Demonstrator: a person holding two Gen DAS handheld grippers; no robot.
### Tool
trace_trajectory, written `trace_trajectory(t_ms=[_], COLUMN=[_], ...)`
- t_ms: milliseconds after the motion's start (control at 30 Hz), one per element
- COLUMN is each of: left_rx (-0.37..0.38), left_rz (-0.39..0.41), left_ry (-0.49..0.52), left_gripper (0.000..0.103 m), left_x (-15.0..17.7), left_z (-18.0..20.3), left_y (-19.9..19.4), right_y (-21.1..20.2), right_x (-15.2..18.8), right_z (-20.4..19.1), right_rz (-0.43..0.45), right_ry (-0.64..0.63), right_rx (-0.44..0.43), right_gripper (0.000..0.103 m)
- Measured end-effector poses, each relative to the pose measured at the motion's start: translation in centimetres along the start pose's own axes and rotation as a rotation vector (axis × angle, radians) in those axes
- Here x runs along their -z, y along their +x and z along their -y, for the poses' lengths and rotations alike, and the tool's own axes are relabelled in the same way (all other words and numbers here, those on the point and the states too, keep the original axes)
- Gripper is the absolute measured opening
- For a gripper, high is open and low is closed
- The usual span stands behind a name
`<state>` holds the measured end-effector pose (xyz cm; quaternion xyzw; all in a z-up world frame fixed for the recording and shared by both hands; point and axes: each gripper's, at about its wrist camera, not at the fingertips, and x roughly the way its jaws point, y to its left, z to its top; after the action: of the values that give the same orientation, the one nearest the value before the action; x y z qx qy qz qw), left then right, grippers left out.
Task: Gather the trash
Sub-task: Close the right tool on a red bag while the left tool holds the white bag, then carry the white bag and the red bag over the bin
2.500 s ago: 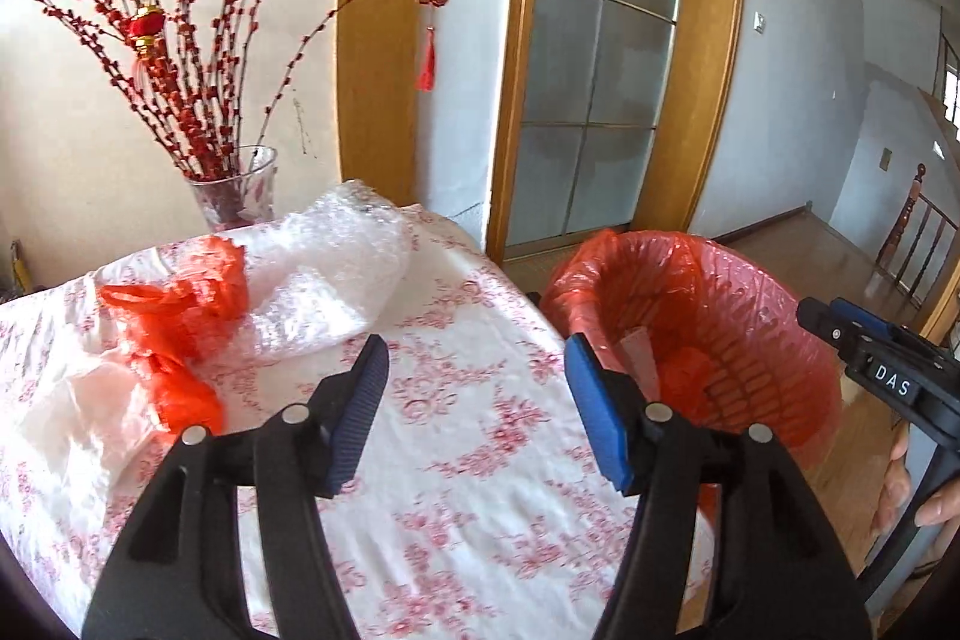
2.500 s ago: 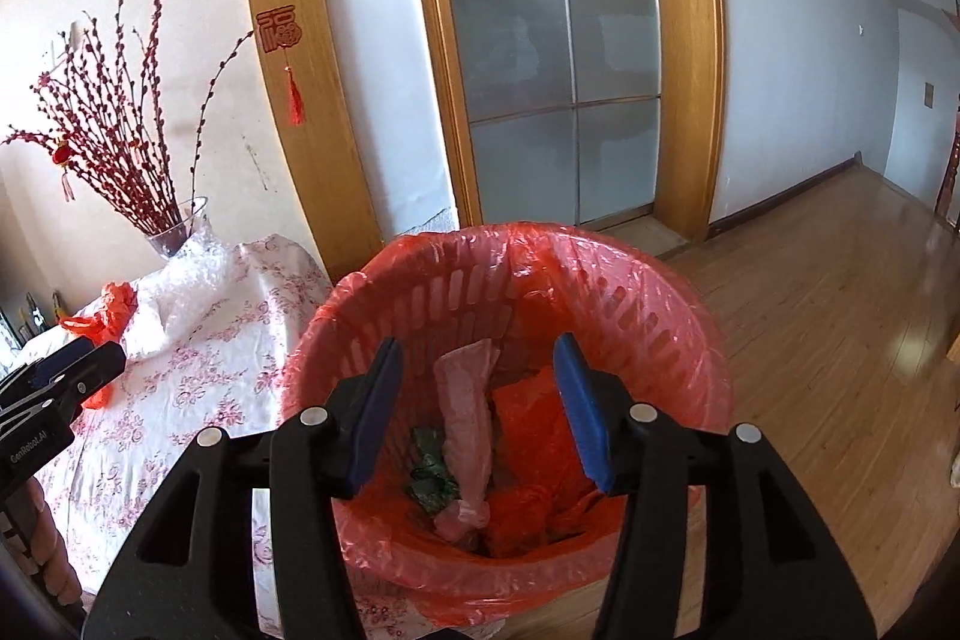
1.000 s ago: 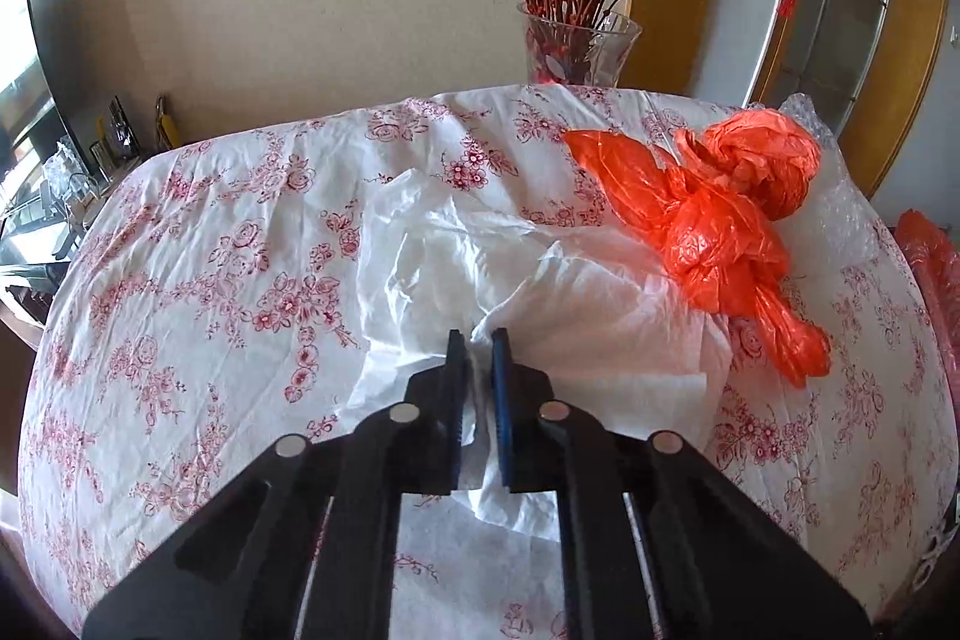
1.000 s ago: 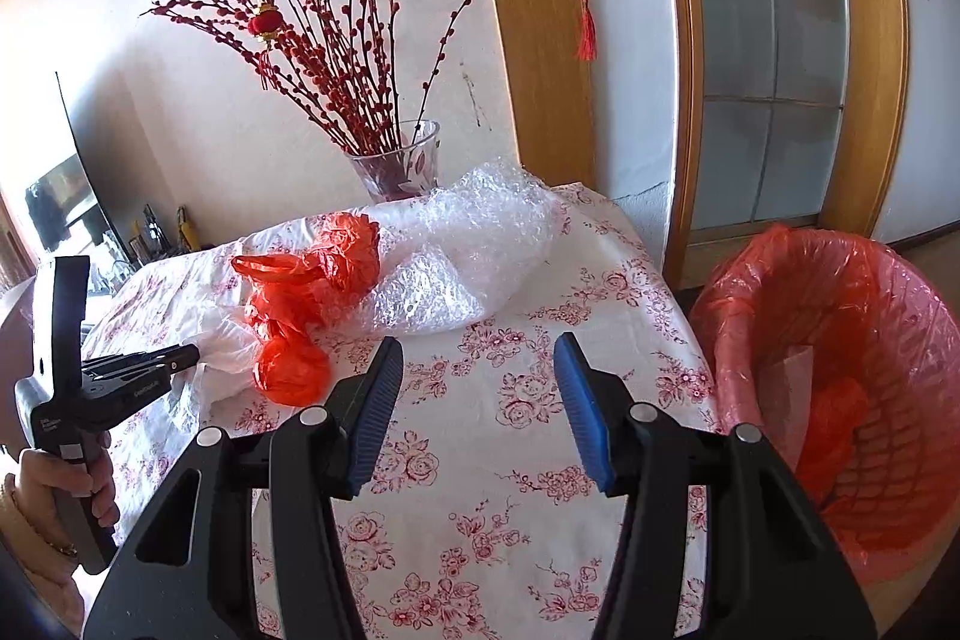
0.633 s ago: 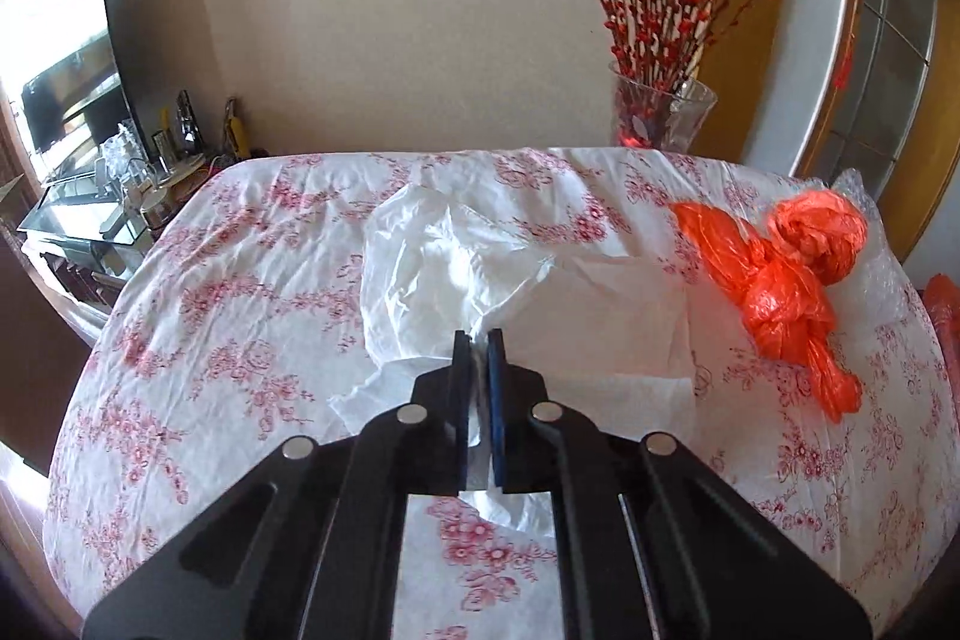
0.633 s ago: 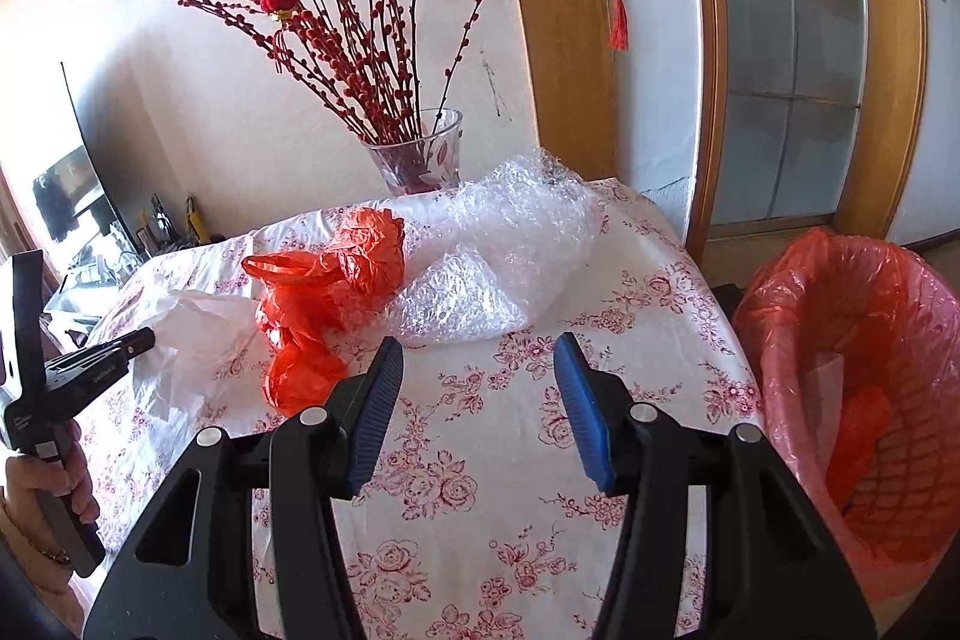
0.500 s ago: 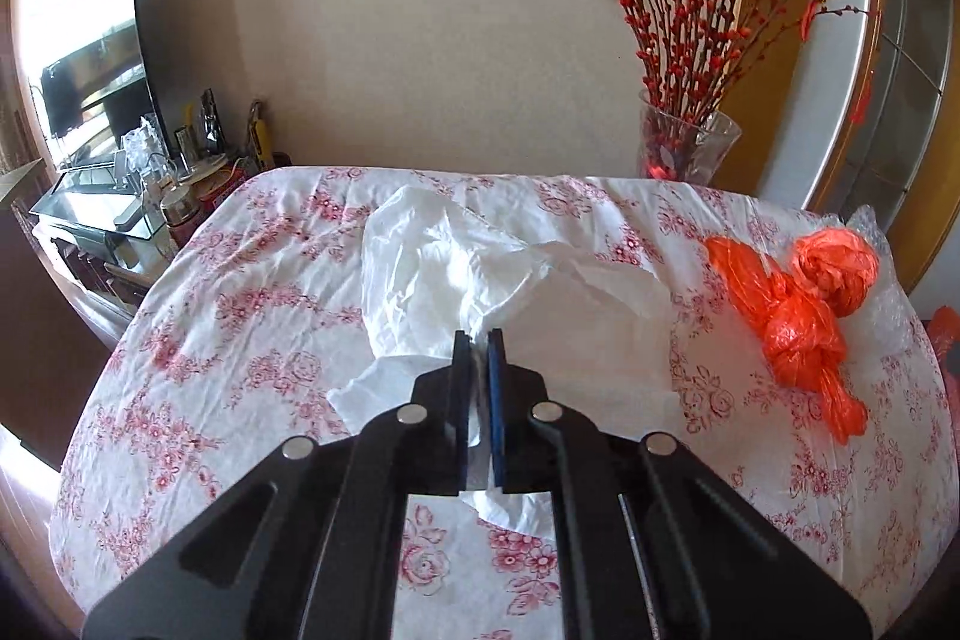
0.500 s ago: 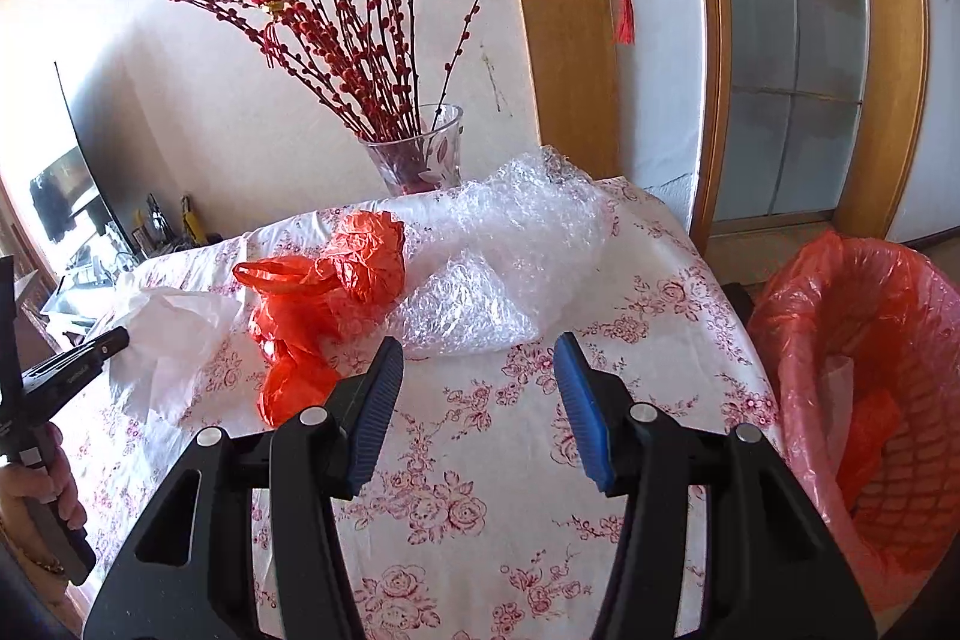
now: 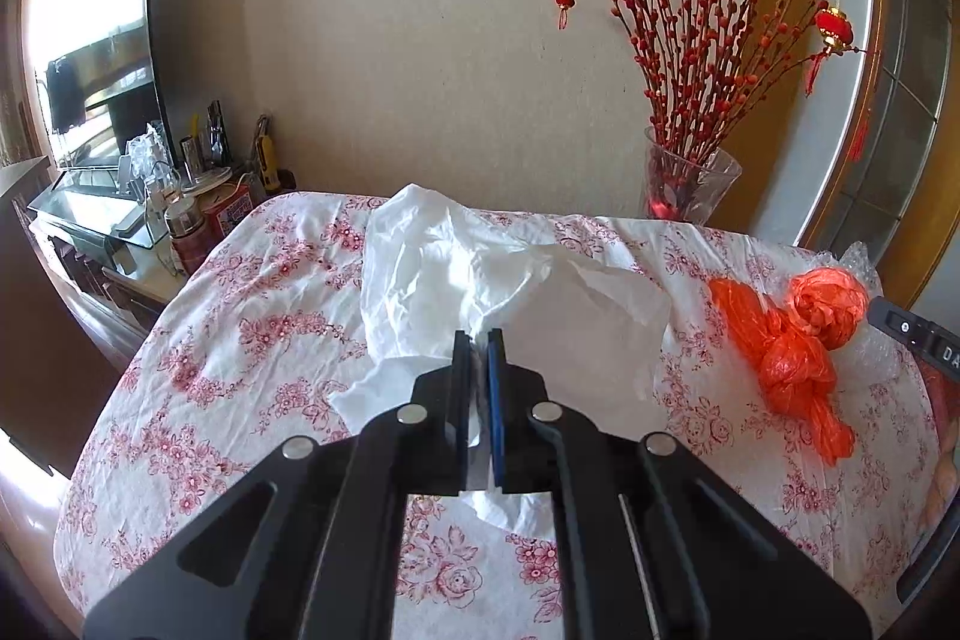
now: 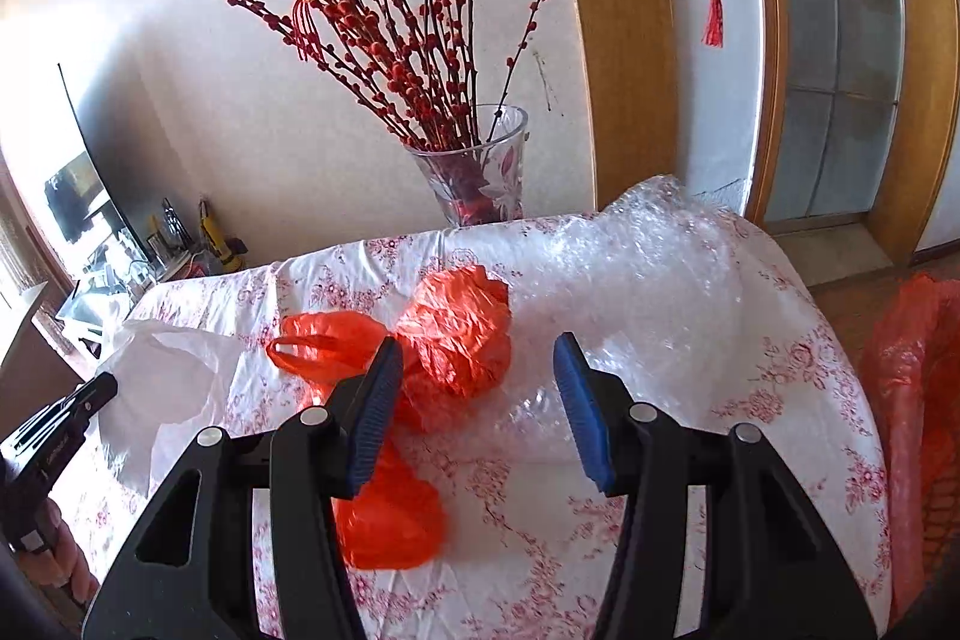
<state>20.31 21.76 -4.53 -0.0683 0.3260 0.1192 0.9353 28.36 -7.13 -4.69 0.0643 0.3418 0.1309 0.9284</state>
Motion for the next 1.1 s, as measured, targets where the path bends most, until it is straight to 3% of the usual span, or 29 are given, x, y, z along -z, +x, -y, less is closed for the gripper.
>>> trace_trajectory(t_ms=[233, 300, 400, 700, 1100], left_rx=[0.017, 0.019, 0.025, 0.047, 0.102], left_rz=[0.005, 0.009, 0.013, 0.034, 0.056], left_ry=[-0.011, -0.008, -0.010, -0.010, -0.005], left_gripper=[0.007, 0.007, 0.007, 0.007, 0.007], left_x=[-0.3, -0.3, -0.3, -0.5, -0.3], left_z=[-0.4, -0.5, -0.5, -0.2, 1.0], left_y=[0.0, -0.1, -0.3, -1.8, -4.8], right_y=[3.4, 4.0, 3.7, -1.0, -6.0], right_x=[-0.5, -0.2, 0.2, -0.1, 0.3], right_z=[-1.0, -1.0, -1.2, 0.2, 2.0], right_rz=[-0.057, -0.088, -0.088, 0.001, 0.078], right_ry=[-0.023, -0.035, -0.064, -0.029, -0.032], right_rx=[0.025, 0.014, 0.004, -0.026, 0.002], right_gripper=[0.053, 0.035, 0.026, 0.023, 0.023])
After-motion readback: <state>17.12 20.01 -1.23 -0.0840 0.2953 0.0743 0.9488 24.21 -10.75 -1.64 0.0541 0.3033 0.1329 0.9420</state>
